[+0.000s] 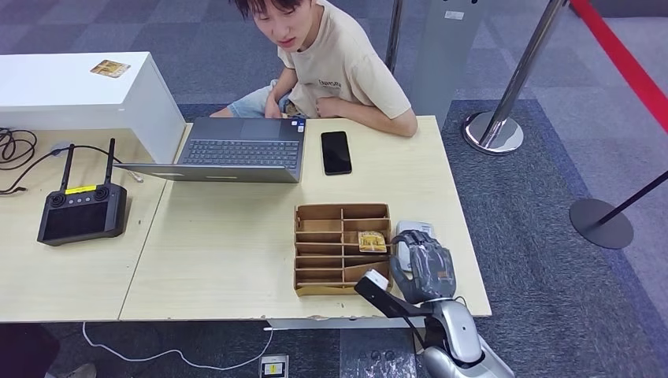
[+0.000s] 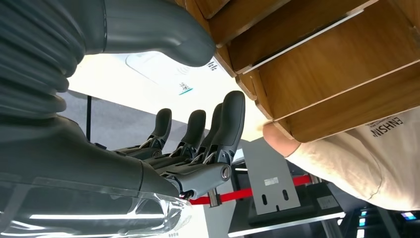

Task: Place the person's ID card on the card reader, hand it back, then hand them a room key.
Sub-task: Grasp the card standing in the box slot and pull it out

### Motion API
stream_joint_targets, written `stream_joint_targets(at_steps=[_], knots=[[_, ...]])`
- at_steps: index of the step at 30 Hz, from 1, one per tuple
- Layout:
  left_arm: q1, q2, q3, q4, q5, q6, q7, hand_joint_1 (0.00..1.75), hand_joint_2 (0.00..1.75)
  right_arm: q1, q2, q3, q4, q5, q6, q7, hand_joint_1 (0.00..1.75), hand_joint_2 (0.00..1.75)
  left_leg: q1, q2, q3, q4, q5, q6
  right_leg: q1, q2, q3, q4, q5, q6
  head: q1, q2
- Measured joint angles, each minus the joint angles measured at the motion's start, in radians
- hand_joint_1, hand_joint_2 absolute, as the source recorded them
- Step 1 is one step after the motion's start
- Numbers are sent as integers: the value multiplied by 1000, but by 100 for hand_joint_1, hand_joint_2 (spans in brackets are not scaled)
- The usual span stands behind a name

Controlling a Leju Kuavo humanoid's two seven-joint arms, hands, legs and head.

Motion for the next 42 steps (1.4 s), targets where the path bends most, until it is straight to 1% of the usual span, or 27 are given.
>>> stream_joint_targets(at_steps=[1, 17, 34, 42], knots=[[0, 0, 0, 0, 0, 0, 0, 0, 175, -1, 0, 0, 0, 2, 2, -1, 94, 175, 0, 0, 0, 0, 0, 0, 0, 0, 0, 0, 0, 0, 0, 0], [-1, 0, -6, 0, -1, 0, 3, 0, 175, -10, 24, 10, 0, 2, 3, -14, 93, 175, 0, 0, 0, 0, 0, 0, 0, 0, 0, 0, 0, 0, 0, 0], [-1, 0, -7, 0, -2, -1, 5, 0, 175, -23, 30, 15, 1, -8, 4, -19, 89, 175, 0, 0, 0, 0, 0, 0, 0, 0, 0, 0, 0, 0, 0, 0], [-1, 0, -8, 0, -5, -3, 6, 0, 175, -44, 41, 16, 1, -15, 13, -21, 93, 175, 0, 0, 0, 0, 0, 0, 0, 0, 0, 0, 0, 0, 0, 0]])
